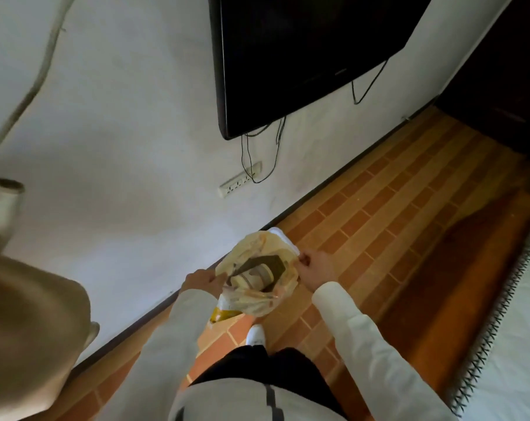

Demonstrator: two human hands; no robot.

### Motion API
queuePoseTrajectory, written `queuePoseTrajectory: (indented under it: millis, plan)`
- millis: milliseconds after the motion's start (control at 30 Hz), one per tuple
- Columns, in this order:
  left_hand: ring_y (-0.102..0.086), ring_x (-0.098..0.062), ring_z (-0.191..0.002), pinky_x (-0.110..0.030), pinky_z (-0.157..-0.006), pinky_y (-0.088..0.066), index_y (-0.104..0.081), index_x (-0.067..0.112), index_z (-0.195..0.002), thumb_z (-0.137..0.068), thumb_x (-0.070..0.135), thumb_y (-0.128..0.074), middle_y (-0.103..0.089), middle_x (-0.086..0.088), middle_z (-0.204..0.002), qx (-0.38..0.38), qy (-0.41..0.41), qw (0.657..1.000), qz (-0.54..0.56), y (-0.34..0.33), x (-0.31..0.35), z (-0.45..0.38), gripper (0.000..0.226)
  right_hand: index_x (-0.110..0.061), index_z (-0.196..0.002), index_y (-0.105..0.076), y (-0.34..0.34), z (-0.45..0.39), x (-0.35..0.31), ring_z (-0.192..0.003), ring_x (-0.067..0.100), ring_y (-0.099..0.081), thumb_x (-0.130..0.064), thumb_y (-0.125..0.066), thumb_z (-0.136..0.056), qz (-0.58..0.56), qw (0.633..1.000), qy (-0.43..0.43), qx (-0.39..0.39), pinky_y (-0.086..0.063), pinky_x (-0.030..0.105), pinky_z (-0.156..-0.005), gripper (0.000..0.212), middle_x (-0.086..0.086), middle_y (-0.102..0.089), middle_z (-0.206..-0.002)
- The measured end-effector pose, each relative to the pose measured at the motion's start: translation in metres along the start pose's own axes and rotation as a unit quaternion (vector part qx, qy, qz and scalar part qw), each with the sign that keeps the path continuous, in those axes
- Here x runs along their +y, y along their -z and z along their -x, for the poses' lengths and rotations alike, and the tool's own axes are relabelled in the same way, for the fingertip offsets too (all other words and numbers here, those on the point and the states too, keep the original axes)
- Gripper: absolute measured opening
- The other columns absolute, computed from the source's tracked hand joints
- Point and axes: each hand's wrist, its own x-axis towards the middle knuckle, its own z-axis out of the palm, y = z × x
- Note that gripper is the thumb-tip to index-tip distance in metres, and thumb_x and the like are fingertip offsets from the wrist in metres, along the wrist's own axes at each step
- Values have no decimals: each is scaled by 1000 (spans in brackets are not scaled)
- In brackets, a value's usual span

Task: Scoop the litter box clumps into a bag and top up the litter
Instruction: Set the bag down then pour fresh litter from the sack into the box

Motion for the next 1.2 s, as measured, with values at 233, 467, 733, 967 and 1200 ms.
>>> queuePoseTrajectory:
  millis: [233, 467, 733, 967, 1200]
  plan:
    - [-61, -31, -87, -26, -66, -36, -66, 15, -81, -93, 35, -47, -66, -10, -85, 29, 68, 995, 65, 18, 24, -36, 30, -22, -66, -50, 5, -89, -42, -66, 18, -52, -21, -58, -86, 75, 992, 78, -67, -44, 25, -61, 22, 1, -57, -68]
    - [-62, -32, -89, -28, -68, -41, -71, 9, -94, -92, 35, -51, -69, -17, -94, 99, 171, 964, 179, 7, 40, -51, 33, -13, -64, -55, -4, -161, -76, -60, 23, -57, -16, -58, -82, 155, 957, 165, -183, -50, 32, -56, 19, 4, -57, -62]
    - [-61, -35, -88, -32, -67, -38, -70, 2, -92, -91, 30, -54, -65, -21, -88, 198, 318, 880, 292, -40, 53, -56, 32, -7, -67, -61, -31, -226, -102, -67, 30, -67, -9, -57, -76, 226, 881, 302, -287, -58, 41, -66, 11, 12, -67, -65]
    - [-51, -27, -72, -29, -62, -35, -68, 3, -94, -94, 30, -49, -63, -16, -84, 222, 407, 816, 346, -83, 35, -66, 33, -7, -71, -62, -95, -245, -108, -71, 29, -66, -13, -59, -79, 254, 820, 368, -358, -57, 35, -68, 10, 11, -67, -70]
    - [-51, -28, -69, -27, -60, -35, -68, 7, -86, -93, 31, -51, -58, -11, -75, 235, 451, 777, 371, -164, -31, -121, 31, -2, -78, -64, -208, -266, -64, -69, 25, -55, -11, -58, -82, 279, 788, 387, -391, -42, 25, -63, 11, 7, -61, -70]
